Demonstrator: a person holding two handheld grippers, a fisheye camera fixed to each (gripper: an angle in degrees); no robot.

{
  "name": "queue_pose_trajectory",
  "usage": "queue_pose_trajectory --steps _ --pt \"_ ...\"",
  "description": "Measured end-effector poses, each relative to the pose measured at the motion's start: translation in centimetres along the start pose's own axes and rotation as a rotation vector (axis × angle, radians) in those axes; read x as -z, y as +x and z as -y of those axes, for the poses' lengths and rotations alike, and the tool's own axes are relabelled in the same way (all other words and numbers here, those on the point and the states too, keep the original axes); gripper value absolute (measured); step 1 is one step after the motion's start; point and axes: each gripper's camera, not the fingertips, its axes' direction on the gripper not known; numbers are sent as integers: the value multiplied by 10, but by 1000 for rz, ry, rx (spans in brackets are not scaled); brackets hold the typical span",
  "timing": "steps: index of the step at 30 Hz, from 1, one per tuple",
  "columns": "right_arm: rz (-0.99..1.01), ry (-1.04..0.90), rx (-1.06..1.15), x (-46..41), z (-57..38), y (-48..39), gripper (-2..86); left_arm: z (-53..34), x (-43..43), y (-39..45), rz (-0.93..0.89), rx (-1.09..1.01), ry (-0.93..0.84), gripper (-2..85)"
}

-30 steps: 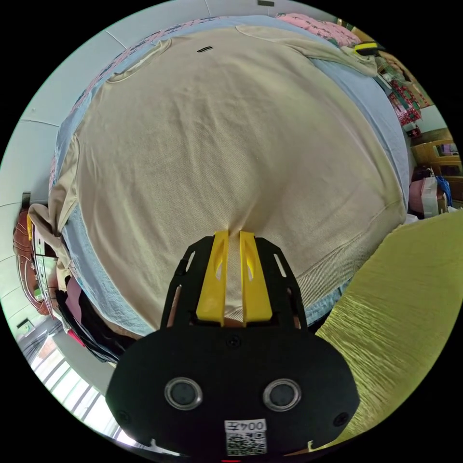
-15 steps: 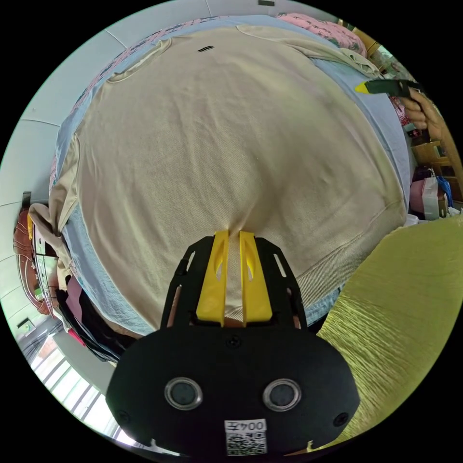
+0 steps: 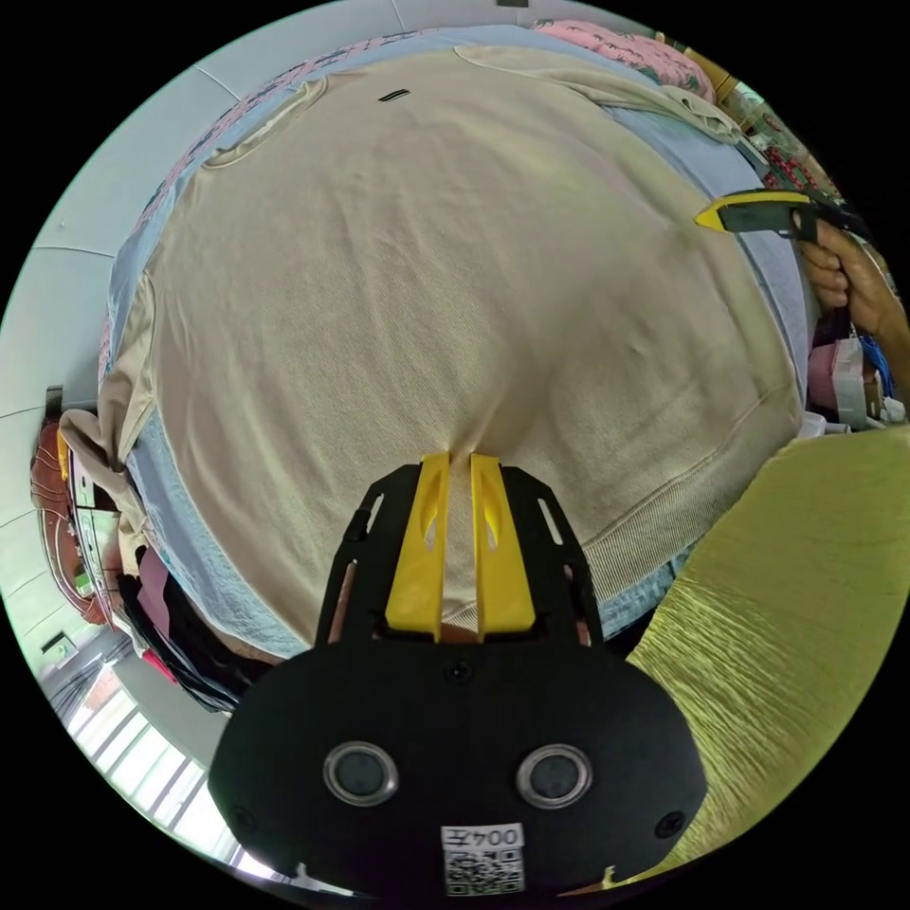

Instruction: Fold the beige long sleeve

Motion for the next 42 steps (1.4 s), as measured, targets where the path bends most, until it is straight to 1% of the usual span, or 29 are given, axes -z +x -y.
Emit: queue_pose_trajectory --steps 2,4,7,10,13,17,20,24,26,29,31,32,34,36,38,40,42 --pt "-162 8 57 3 -10 -9 33 0 0 -2 1 3 -5 18" --pt "-219 11 52 -1 -21 -7 34 -1 0 -3 4 7 -8 17" --pt "-199 65 -18 -1 -36 2 44 -2 0 -2 21 -4 -9 18" --pt "-107 91 -32 12 -51 6 72 -4 1 -3 32 -22 -8 19" --pt "-4 67 -38 25 -85 10 90 -5 1 -7 21 -35 -7 19" --pt "1 9 -74 24 -134 6 102 -10 3 -17 -15 -41 7 19" --pt "24 -25 -118 16 -151 -2 106 -16 4 -22 -30 -54 34 18" --pt "-20 -74 -97 3 -148 -22 83 -21 5 -27 -45 -66 56 17" --pt "-157 -115 -47 1 -142 -39 64 -22 6 -30 -48 -82 55 17" --pt "-214 -88 -67 8 -148 -45 64 -22 7 -33 -54 -103 51 17" --pt "-194 -90 -120 -1 -157 -37 72 -23 8 -35 -59 -109 50 18" --pt "-158 -55 -155 -1 -162 -32 78 -24 9 -36 -61 -113 51 18" --pt "-84 -67 -204 6 -164 -28 84 -24 10 -37 -64 -117 51 18" --pt "-104 -46 -207 22 -164 -34 85 -25 10 -39 -65 -122 51 18" --pt "-181 28 -147 41 -163 -55 80 -25 12 -40 -65 -129 50 18" --pt "-183 54 -58 39 -159 -72 73 -25 12 -41 -65 -133 47 17" --pt "-193 -55 -11 13 -155 -79 65 -25 13 -43 -70 -130 44 16"
